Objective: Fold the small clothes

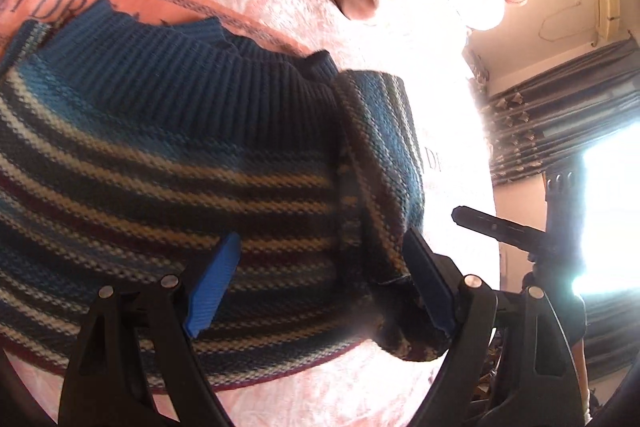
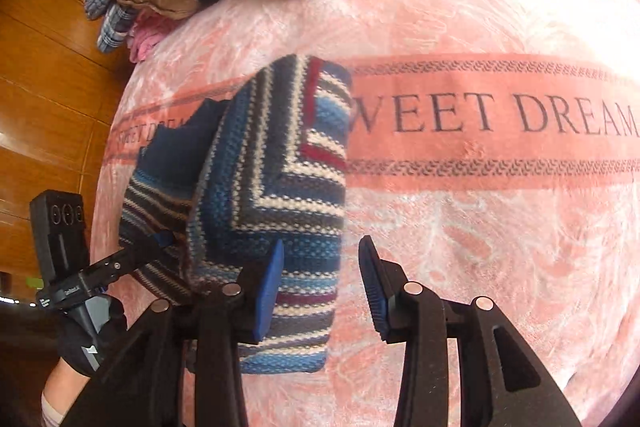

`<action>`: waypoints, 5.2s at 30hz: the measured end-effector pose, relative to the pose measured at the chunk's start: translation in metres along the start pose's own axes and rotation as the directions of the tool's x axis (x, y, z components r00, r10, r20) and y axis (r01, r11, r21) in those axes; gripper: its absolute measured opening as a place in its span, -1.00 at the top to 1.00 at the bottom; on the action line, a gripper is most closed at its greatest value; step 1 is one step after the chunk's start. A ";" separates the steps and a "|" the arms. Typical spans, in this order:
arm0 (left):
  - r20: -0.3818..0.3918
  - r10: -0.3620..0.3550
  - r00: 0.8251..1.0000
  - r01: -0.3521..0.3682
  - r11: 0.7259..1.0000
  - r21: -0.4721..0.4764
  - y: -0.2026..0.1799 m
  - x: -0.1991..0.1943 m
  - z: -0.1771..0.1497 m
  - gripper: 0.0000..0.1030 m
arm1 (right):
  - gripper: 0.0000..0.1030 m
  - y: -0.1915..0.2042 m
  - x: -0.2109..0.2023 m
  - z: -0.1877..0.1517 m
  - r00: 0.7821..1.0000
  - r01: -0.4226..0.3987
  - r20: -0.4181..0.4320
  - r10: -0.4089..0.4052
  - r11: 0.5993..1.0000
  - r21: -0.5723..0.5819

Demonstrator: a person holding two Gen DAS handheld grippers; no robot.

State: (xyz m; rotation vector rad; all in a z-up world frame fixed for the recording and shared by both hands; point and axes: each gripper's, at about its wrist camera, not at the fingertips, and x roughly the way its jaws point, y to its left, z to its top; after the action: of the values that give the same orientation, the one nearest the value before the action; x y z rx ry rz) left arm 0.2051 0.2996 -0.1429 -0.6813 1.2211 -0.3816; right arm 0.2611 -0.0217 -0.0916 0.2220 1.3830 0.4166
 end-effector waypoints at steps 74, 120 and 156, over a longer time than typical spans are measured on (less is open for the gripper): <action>0.235 -0.029 0.972 0.087 0.967 -0.240 0.185 -0.168 -0.008 0.51 | 0.03 0.145 0.057 -0.042 0.976 -0.197 -0.129 0.175 0.963 -0.186; -0.199 0.166 0.966 -0.160 0.986 0.047 0.181 -0.115 -0.081 0.77 | 0.54 0.196 0.144 -0.124 0.947 -0.167 -0.318 0.055 0.926 -0.337; 0.241 0.268 0.933 -0.276 0.961 0.002 0.136 -0.146 0.061 0.80 | -0.24 0.148 0.085 -0.055 0.975 -0.149 -0.203 0.093 0.948 -0.280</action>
State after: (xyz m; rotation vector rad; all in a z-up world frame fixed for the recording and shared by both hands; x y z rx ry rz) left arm 0.2050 0.5065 -0.1151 -0.5013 1.0577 -0.0861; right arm 0.1956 0.1431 -0.1203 0.0227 1.4758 0.7554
